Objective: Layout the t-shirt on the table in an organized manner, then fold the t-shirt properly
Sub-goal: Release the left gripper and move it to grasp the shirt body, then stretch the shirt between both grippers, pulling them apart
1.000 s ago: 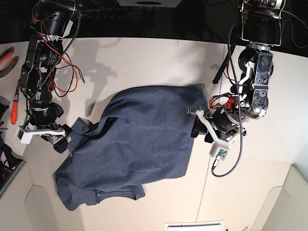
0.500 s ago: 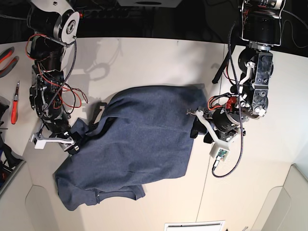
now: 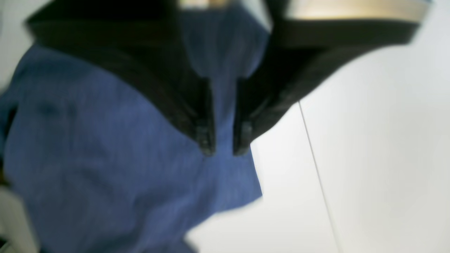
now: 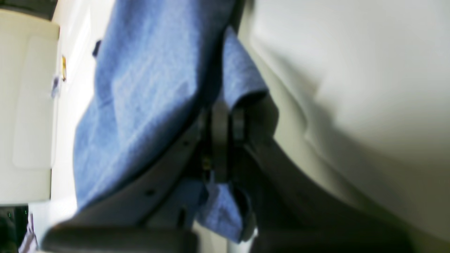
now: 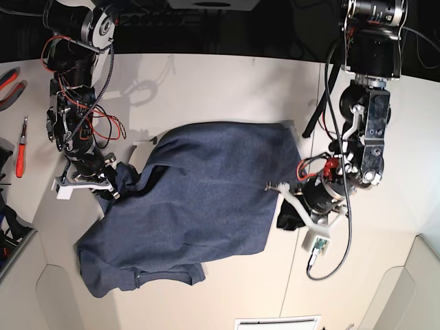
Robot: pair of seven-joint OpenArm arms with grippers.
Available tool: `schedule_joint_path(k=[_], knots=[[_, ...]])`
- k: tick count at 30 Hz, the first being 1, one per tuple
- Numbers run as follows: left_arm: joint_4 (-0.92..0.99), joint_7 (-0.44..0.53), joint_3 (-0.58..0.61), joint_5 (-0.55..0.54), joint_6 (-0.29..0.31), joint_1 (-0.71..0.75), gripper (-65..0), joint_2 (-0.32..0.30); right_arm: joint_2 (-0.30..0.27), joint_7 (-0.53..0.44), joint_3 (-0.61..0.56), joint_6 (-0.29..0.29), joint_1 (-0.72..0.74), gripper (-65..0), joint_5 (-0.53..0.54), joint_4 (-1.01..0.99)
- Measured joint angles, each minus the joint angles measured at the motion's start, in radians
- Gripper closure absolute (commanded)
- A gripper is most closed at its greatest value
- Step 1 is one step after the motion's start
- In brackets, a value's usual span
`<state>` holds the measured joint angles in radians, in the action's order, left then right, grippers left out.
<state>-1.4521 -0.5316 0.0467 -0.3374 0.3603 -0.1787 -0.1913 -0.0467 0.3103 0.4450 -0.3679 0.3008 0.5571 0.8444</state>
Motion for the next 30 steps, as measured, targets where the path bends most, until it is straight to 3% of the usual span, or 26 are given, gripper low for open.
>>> schedule_joint_path(k=[5,12,17,23,28,30], knots=[[0.201,0.009,0.032,-0.034,-0.002,-0.169,0.0,0.067,-0.001,0.029,0.0,-0.018,-0.021,0.0,0.0,0.023],[0.63,0.049,0.223,-0.036,0.042,-0.405,0.0,0.19,-0.001,0.032,0.0,-0.025,-0.026,0.0,0.0,0.027],[0.865,0.196,0.361,0.128,0.024,-0.514,0.0,0.249,-0.001,0.062,0.0,-0.027,-0.024,0.0,0.0,0.028],[1.049,0.325,0.472,0.277,-0.121,-0.542,0.0,0.238,-0.003,0.077,0.0,-0.052,-0.027,0.0,0.0,0.029],[1.078,0.448,0.476,0.306,-0.151,-0.505,0.0,0.19,-0.003,0.155,0.0,-0.09,-0.027,0.0,0.082,0.04],[1.078,0.486,0.476,0.326,-0.193,-0.488,0.0,0.165,-0.003,0.192,0.0,-0.096,-0.031,0.0,0.108,0.05]])
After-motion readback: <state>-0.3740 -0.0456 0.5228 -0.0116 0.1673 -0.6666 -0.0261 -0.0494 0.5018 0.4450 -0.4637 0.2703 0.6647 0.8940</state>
